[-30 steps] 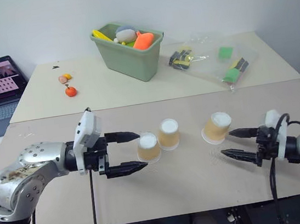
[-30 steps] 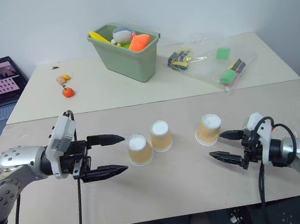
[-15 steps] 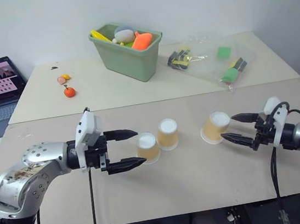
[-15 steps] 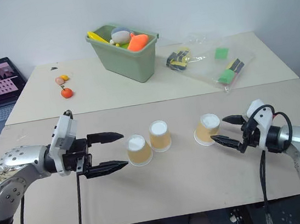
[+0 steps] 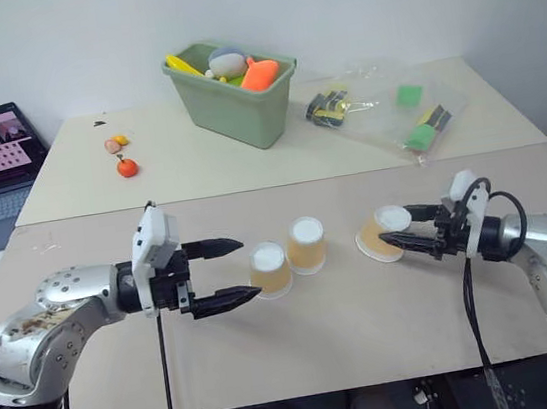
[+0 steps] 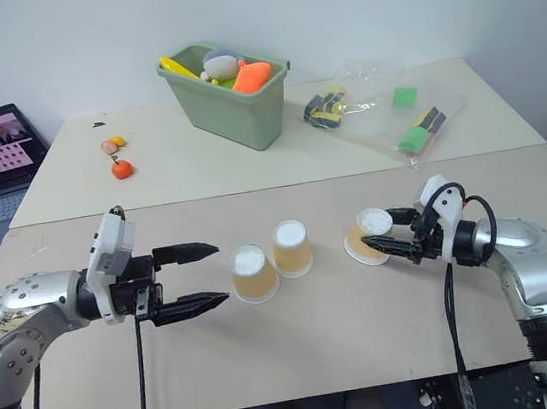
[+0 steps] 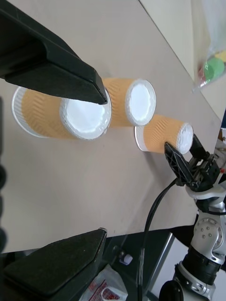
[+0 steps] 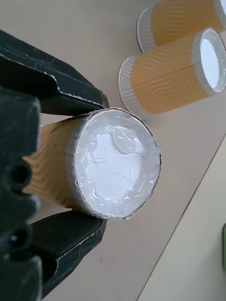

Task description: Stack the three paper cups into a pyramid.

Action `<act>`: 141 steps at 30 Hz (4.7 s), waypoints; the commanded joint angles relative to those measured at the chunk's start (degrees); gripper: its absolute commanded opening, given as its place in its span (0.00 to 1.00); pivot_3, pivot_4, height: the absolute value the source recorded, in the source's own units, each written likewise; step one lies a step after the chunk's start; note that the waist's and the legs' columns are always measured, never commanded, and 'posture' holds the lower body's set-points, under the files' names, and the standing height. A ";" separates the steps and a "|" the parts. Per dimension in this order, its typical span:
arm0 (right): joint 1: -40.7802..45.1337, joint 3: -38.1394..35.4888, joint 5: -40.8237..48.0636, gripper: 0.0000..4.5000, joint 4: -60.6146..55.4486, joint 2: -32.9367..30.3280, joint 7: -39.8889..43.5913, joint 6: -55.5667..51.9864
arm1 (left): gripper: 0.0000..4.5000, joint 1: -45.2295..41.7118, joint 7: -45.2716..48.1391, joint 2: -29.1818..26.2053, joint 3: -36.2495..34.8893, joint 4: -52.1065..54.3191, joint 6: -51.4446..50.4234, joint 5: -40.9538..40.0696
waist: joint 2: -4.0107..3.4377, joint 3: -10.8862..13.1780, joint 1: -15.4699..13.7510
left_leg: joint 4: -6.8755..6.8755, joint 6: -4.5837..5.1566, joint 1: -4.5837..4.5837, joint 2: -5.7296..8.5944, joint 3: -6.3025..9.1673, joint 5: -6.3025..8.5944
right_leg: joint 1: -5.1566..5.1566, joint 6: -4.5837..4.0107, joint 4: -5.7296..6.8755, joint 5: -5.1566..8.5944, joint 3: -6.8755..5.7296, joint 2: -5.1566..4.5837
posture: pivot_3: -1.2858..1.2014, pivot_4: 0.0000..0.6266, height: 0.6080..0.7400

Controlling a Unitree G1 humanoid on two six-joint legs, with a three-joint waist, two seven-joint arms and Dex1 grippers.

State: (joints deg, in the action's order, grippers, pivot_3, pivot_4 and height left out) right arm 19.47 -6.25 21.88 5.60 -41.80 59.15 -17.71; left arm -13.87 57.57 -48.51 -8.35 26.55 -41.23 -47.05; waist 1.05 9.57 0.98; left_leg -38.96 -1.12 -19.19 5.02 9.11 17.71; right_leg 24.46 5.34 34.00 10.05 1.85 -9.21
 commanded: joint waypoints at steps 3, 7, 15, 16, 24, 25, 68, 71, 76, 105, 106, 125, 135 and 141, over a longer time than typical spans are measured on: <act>4.85 -1.45 1.28 0.58 -1.07 0.04 0.41 1.33 | 1.00 3.58 -1.10 -0.57 -4.16 0.63 1.04 0.27 | -0.02 0.01 0.11 | 0.01 0.00 -0.01 0.00 0.00 0.00 | 0.06 0.00 0.00 0.00 0.02 0.00 | 0.52 0.24 1.00; 13.31 -3.41 4.84 0.58 -0.96 -1.87 2.58 -2.11 | 1.00 5.67 -1.44 -0.37 -4.90 1.52 1.27 0.28 | -0.07 0.04 0.29 | 0.01 -0.02 -0.02 0.00 -0.01 -0.01 | 0.09 -0.03 0.02 -0.02 0.04 0.00 | 0.52 0.24 1.00; 21.83 -3.20 14.58 0.58 -4.60 -5.85 11.20 -13.47 | 1.00 7.89 -2.56 0.59 -5.29 2.50 1.71 0.35 | -0.07 0.04 -0.25 | 0.06 0.07 -0.09 -0.03 -0.01 0.05 | 0.11 -0.03 -0.03 -0.03 0.02 0.02 | 0.52 0.24 1.00; 21.87 -3.18 16.08 0.58 -5.65 -5.80 12.04 -14.96 | 1.00 8.08 -2.66 0.71 -5.22 2.62 1.80 0.46 | -0.07 0.05 -0.24 | 0.06 0.09 -0.11 -0.02 -0.01 0.06 | 0.12 -0.03 -0.03 -0.03 0.02 0.01 | 0.52 0.24 1.00; 22.14 0.38 21.49 0.58 -13.42 -2.98 13.76 -21.14 | 1.00 9.10 -3.46 2.11 -4.22 3.22 3.09 1.37 | -0.07 0.04 -0.06 | 0.07 0.00 -0.20 -0.03 -0.02 0.01 | 0.44 -0.06 0.04 -0.04 0.06 0.02 | 0.52 0.24 1.00; 22.77 0.49 22.05 0.58 -13.79 -2.58 13.52 -21.77 | 1.00 9.04 -3.46 2.23 -4.16 3.20 3.13 1.43 | -0.07 0.05 -0.10 | 0.06 -0.05 -0.23 -0.04 -0.02 -0.02 | 0.48 -0.10 0.06 -0.06 0.06 0.02 | 0.52 0.24 1.00; 33.62 15.96 6.82 0.58 1.05 13.58 19.45 -9.46 | 1.00 6.03 -3.46 5.37 -2.06 0.66 4.50 3.59 | -0.08 0.04 0.28 | 0.05 -0.49 -0.53 -0.05 -0.02 -0.27 | 0.82 -0.17 0.07 -0.12 0.06 0.05 | 0.52 0.24 1.00; 33.54 16.24 6.00 0.58 1.68 13.89 19.77 -8.94 | 1.00 6.16 -3.56 5.46 -2.21 0.83 4.49 3.52 | -0.08 0.04 0.28 | 0.05 -0.50 -0.53 -0.05 -0.02 -0.28 | 0.82 -0.17 0.07 -0.13 0.06 0.05 | 0.52 0.24 1.00; 33.22 16.58 4.80 0.58 2.49 13.66 20.87 -8.23 | 1.00 5.97 -3.79 5.60 -2.16 0.81 4.49 3.51 | -0.08 0.04 0.39 | 0.05 -0.50 -0.53 -0.05 -0.02 -0.28 | 0.83 -0.17 0.08 -0.13 0.06 0.06 | 0.52 0.24 1.00; 35.25 15.54 0.42 0.93 8.05 13.34 22.82 -5.40 | 1.00 5.12 -4.66 6.55 -1.76 0.83 3.93 2.96 | -0.08 0.04 1.31 | 0.04 -0.53 -0.53 -0.05 -0.02 -0.29 | 0.82 -0.18 0.10 -0.13 0.06 0.05 | 0.52 0.24 1.00; 35.34 15.32 0.92 0.93 7.89 13.15 23.18 -6.30 | 1.00 5.09 -4.69 6.60 -1.74 0.82 3.90 2.90 | -0.08 0.04 1.36 | 0.04 -0.53 -0.54 -0.05 -0.02 -0.29 | 0.83 -0.18 0.10 -0.13 0.06 0.05 | 0.52 0.24 1.00; 38.50 5.02 6.81 0.93 8.92 -0.15 26.75 -13.39 | 1.00 5.50 -5.20 7.84 -4.68 -0.11 2.73 -0.05 | -0.08 0.04 1.24 | 0.03 -0.50 -0.71 -0.02 -0.02 -0.28 | 0.90 -0.13 0.09 -0.16 0.06 0.03 | 0.52 0.24 1.00; 24.66 -7.96 6.15 0.93 8.00 -6.60 12.83 -10.98 | 1.00 13.34 -15.04 7.91 -19.17 1.18 -1.09 -7.24 | -0.08 0.04 0.84 | 0.02 -0.39 -0.72 -0.02 -0.03 -0.22 | 0.93 -0.14 0.07 -0.17 0.07 0.00 | 0.52 0.24 1.00; 11.84 -16.75 4.80 0.93 4.63 -1.91 -3.48 -9.30 | 1.00 15.42 -29.92 16.13 -23.34 -1.74 1.53 -3.32 | -0.02 -0.11 0.13 | 0.06 -0.39 -0.53 -0.07 -0.04 -0.22 | 0.78 -0.18 0.06 -0.19 0.09 0.05 | 0.52 0.24 1.00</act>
State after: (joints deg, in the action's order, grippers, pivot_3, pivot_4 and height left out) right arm 34.72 -19.91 27.73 12.38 -45.43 61.75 -29.16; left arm 0.89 34.28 -33.92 -29.84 25.77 -41.20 -52.90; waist 1.03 9.46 1.11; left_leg -38.92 -1.58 -19.63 4.95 9.07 17.46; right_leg 25.16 5.15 34.06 9.86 1.95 -9.16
